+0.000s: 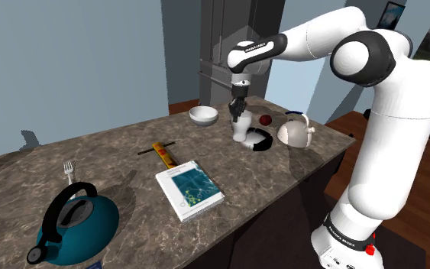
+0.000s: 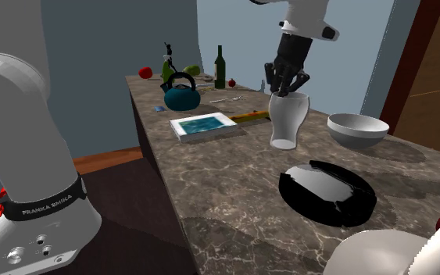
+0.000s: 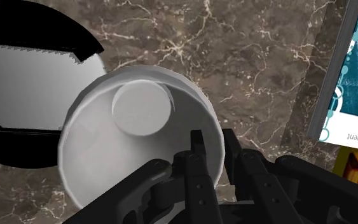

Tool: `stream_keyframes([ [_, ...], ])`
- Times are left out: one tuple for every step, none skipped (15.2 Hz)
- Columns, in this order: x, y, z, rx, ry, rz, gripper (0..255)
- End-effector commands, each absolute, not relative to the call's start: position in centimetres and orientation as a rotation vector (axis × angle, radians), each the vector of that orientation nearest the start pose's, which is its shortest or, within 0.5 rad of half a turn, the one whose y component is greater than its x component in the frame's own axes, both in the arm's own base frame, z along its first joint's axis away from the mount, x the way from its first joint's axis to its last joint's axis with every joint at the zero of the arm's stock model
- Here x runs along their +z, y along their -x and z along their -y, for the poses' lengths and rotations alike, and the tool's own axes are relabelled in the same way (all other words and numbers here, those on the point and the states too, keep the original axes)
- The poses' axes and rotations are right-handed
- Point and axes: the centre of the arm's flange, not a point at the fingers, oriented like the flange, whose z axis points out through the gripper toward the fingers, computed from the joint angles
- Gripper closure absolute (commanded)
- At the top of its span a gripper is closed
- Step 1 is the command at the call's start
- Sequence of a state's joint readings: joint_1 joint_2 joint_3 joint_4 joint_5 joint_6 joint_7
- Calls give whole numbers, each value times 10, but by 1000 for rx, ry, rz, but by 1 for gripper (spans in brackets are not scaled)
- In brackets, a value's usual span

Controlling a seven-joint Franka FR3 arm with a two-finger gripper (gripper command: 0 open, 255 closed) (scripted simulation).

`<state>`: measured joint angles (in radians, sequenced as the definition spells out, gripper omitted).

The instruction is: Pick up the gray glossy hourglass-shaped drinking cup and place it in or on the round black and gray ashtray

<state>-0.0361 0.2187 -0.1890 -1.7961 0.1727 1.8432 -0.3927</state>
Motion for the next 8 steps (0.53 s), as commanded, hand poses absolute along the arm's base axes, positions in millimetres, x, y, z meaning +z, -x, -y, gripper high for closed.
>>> stream_keyframes([
  [426,-589,114,181,2966,160,255],
  [431,-589,114,181,2966,160,255],
  [437,-589,114,181,2966,160,255],
  [442,-589,114,181,2966,160,255],
  [447,-589,114,181,2966,160,255],
  [452,-589,114,181,2966,160,255],
  [458,-589,114,181,2966,160,255],
  [463,-589,114,181,2966,160,255],
])
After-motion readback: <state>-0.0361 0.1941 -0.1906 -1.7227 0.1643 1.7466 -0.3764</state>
